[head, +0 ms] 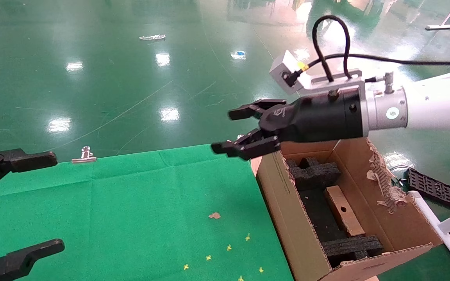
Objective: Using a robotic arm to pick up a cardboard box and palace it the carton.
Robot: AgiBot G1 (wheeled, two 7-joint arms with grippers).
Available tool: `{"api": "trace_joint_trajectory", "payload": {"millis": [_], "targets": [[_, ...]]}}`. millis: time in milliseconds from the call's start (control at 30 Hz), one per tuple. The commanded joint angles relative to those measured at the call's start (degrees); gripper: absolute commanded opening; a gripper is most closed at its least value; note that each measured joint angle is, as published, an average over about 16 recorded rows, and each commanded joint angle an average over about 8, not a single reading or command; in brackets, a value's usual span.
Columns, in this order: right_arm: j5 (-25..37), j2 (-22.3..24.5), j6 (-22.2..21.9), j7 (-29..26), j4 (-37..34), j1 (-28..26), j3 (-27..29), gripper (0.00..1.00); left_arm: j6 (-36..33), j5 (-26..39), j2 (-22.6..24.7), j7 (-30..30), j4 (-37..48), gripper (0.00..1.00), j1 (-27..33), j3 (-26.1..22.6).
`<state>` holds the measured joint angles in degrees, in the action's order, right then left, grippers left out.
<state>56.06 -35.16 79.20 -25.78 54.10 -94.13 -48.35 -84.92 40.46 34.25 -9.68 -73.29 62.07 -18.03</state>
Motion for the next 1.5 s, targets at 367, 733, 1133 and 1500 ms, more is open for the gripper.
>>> {"api": "trace_joint_trajectory", "payload": {"millis": [367,733,1133,1500], "targets": [[-6.4,0.1,2.9,6.8,8.8,14.7,14.6,1.00,0.0,0.0,0.0,0.0,0.0,1.00,0.0,0.0],[-12.3,0.1,5.6,13.0,16.8,28.1,27.9,1.00,0.0,0.0,0.0,0.0,0.0,1.00,0.0,0.0],[-15.2,0.1,6.9,15.6,20.7,34.8,34.5,1.00,0.0,0.0,0.0,0.0,0.0,0.96,0.0,0.0],[-14.6,0.1,6.7,15.2,19.9,33.4,33.1,1.00,0.0,0.0,0.0,0.0,0.0,0.17,0.0,-0.1]]}}
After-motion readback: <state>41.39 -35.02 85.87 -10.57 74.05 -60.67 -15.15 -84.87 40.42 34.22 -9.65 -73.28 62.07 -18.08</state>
